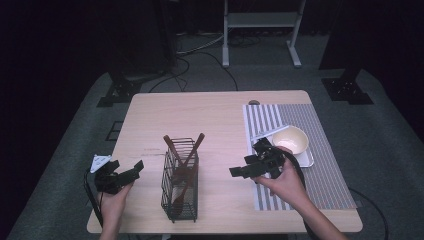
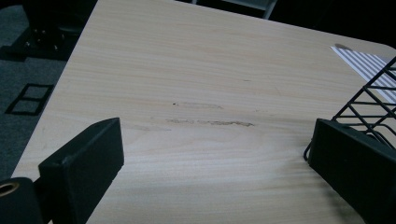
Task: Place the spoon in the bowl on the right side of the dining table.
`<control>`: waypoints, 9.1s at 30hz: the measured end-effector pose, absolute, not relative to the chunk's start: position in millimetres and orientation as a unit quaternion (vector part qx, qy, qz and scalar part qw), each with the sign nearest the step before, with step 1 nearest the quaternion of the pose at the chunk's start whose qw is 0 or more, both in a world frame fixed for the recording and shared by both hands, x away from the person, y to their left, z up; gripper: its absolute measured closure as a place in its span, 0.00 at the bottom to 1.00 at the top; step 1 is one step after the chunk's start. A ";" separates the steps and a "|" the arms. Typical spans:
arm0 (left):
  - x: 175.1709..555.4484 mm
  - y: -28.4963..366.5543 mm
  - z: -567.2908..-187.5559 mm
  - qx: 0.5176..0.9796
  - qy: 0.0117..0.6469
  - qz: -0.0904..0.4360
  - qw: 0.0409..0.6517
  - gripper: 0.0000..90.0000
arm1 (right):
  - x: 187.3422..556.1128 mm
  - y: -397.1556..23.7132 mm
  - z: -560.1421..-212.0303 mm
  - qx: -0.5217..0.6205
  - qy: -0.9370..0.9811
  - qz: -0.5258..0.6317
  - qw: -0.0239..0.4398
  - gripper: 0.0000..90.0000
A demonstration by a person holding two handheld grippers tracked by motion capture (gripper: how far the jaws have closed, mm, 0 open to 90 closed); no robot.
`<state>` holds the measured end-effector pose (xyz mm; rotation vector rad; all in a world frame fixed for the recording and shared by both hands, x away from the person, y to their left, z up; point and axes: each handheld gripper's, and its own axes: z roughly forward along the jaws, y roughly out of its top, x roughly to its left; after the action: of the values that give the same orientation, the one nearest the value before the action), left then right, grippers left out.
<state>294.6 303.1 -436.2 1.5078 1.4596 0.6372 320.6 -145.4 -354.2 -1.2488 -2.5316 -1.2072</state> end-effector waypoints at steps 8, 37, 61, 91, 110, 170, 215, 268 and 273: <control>294.7 303.0 -436.2 0.612 0.592 0.258 0.457 0.03 | 328.6 -132.2 -349.5 -0.401 -0.829 -0.388 0.034 0.20; 294.4 303.5 -434.9 0.609 0.591 0.259 0.461 0.03 | 352.3 -81.4 -334.1 -0.381 -0.839 -0.386 0.036 0.21; 294.3 304.3 -434.6 0.610 0.590 0.259 0.461 0.03 | 372.9 -50.1 -325.6 -0.380 -0.845 -0.375 0.019 0.25; 293.4 305.5 -433.9 0.611 0.590 0.259 0.460 0.03 | 391.2 -30.8 -329.6 -0.405 -0.837 -0.367 0.015 0.76; 293.6 304.8 -434.1 0.610 0.590 0.261 0.460 0.03 | 389.9 -36.6 -319.7 -0.401 -0.814 -0.414 0.080 0.92; 294.2 304.1 -435.2 0.611 0.590 0.263 0.457 0.03 | 389.7 -114.3 -258.3 -0.439 -0.753 -0.488 0.053 0.92; 294.2 303.2 -435.8 0.614 0.589 0.265 0.453 0.03 | 393.8 -190.8 -282.2 -0.504 -0.724 -0.470 0.034 0.92; 294.6 302.3 -435.9 0.617 0.587 0.268 0.450 0.03 | 391.3 -279.9 -322.9 -0.589 -0.671 -0.451 0.010 0.92; 294.5 301.9 -435.7 0.617 0.587 0.268 0.451 0.03 | 390.2 -288.6 -322.7 -0.596 -0.665 -0.450 0.003 0.92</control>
<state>294.5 301.9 -435.7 1.5250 1.4500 0.6623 390.2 -288.6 -322.7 -1.8678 -2.0847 -1.4115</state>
